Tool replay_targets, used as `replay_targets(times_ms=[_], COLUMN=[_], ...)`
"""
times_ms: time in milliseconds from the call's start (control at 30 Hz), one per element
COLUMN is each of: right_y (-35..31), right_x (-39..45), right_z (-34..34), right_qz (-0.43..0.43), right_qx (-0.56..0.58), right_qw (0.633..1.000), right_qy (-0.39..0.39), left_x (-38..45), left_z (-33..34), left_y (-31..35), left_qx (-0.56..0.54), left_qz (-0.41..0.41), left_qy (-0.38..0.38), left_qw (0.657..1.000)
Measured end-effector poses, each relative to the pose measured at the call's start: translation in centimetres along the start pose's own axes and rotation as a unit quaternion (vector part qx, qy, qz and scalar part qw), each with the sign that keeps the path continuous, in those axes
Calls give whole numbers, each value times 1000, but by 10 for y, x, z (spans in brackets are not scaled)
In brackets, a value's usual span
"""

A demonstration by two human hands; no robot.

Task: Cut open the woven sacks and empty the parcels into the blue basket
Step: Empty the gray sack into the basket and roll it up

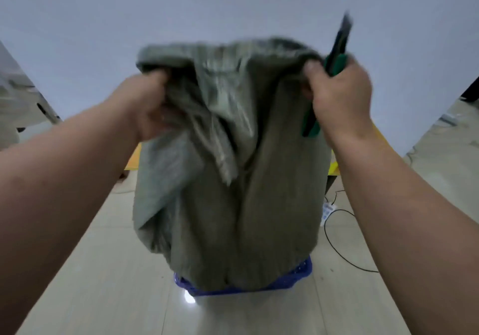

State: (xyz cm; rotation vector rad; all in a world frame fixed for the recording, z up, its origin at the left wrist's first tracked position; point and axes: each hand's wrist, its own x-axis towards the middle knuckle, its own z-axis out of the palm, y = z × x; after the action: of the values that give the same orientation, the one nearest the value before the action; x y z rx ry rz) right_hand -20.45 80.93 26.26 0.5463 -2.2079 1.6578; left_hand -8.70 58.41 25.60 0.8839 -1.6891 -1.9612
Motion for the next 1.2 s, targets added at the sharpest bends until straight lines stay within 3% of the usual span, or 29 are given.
replay_targets(times_ms=[33, 100, 133, 200, 267, 367, 433, 500, 567, 600, 667, 733, 833, 900, 1033, 1200], right_y=[-6, 0, 8, 27, 34, 26, 22, 26, 36, 40, 39, 29, 7, -3, -9, -1], right_x=[2, -6, -14, -30, -28, -14, -10, -16, -26, -29, -33, -38, -55, -70, -89, -81], right_z=[-1, -1, 0, 1, -2, -5, -6, -4, -2, -2, -3, -1, 4, 7, 10, -4], right_qz=[-24, -17, 28, 132, 150, 52, -26, -52, -21, -2, 14, 34, 104, 144, 168, 196], right_qx=[37, -40, -118, -211, -219, -208, -256, -422, -527, -533, -492, -413, -224, -107, 40, 45], right_qw=[999, 998, 981, 916, 914, 958, 953, 868, 773, 758, 779, 821, 898, 923, 916, 906], right_qy=[27, -52, -153, -316, -307, -188, -161, -256, -354, -375, -388, -392, -364, -341, -363, -373], left_x=[0, -9, -17, -31, -29, -9, -5, -16, -37, -46, -59, -60, -65, -70, -77, -91], left_z=[1, -4, -10, -24, -35, -51, -56, -55, -49, -45, -37, -28, -4, 14, 37, 50], left_y=[8, -5, -22, -57, -65, -43, -31, -38, -50, -56, -60, -62, -60, -55, -49, -32], left_qx=[-41, 40, 129, 280, 311, 200, 185, 250, 322, 337, 311, 244, 140, 89, 27, -4], left_qz=[45, 60, 9, -145, -185, -55, 12, -4, -103, -145, -172, -173, -162, -154, -130, -89], left_qy=[30, 80, 68, -34, -30, 125, 179, 128, 8, -37, -73, -62, -36, -39, -71, -44], left_qw=[998, 994, 989, 948, 932, 970, 966, 960, 941, 930, 932, 952, 976, 983, 989, 995])
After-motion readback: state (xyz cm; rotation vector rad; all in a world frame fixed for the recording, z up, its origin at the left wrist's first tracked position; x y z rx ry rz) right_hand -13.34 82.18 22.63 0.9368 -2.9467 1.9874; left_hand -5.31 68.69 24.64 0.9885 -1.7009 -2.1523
